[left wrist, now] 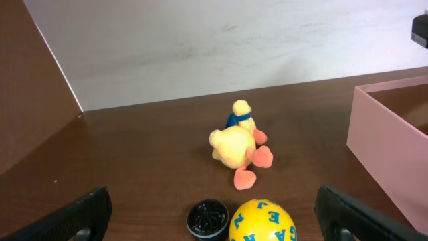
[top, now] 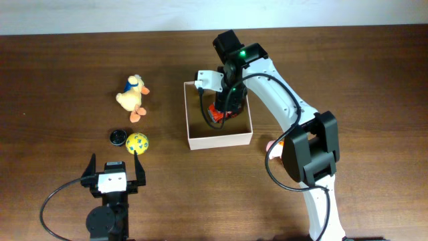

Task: Pack container
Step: 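Lower the truck into the box and open the right gripper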

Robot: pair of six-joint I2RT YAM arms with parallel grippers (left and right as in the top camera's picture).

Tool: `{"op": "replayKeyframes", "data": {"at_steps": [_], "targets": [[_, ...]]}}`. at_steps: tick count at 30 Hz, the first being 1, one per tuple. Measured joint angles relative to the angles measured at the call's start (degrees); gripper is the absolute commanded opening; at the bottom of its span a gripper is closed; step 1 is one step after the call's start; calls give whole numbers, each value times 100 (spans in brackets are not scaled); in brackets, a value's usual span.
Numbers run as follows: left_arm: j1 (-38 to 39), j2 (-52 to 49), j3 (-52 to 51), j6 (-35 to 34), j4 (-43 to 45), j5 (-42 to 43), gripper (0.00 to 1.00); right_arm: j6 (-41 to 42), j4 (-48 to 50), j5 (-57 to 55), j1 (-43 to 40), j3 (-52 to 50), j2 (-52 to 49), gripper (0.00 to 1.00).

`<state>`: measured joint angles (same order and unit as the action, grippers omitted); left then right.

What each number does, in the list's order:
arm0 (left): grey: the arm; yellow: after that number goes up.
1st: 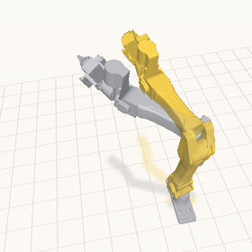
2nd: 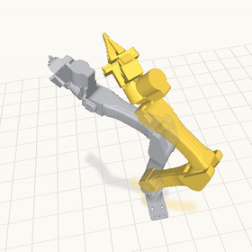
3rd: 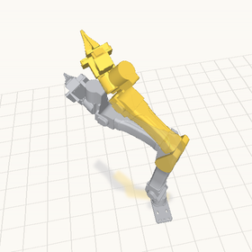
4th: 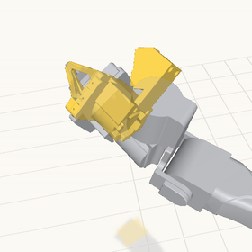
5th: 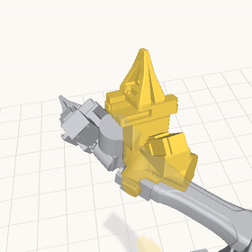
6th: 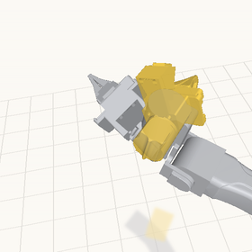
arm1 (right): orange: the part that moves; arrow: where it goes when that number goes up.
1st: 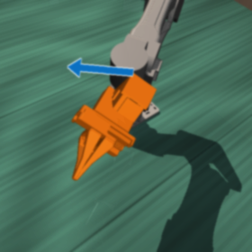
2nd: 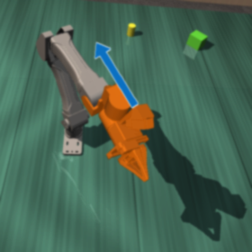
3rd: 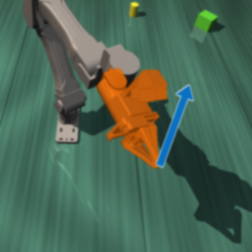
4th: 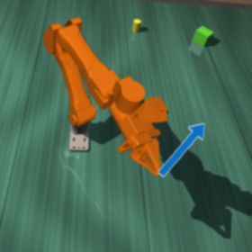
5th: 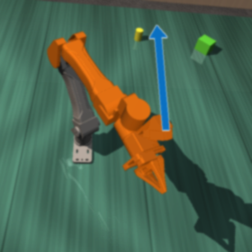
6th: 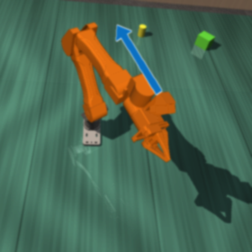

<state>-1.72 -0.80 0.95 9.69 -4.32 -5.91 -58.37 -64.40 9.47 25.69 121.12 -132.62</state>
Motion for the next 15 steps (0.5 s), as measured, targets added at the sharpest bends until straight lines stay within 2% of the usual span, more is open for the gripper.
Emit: {"op": "replayKeyframes", "data": {"at_steps": [4, 8, 13, 15], "targets": [[0, 2, 0, 0, 0, 0, 99, 98, -144, -7, 107, 2, 0, 50], [0, 0, 0, 0, 0, 0, 99, 149, -181, 0, 308, 4, 0, 43], [0, 2, 0, 0, 0, 0, 99, 136, -203, 0, 603, 7, 0, 15], [0, 2, 0, 0, 0, 0, 99, 177, -262, 2, 675, 7, 0, 13]]}}
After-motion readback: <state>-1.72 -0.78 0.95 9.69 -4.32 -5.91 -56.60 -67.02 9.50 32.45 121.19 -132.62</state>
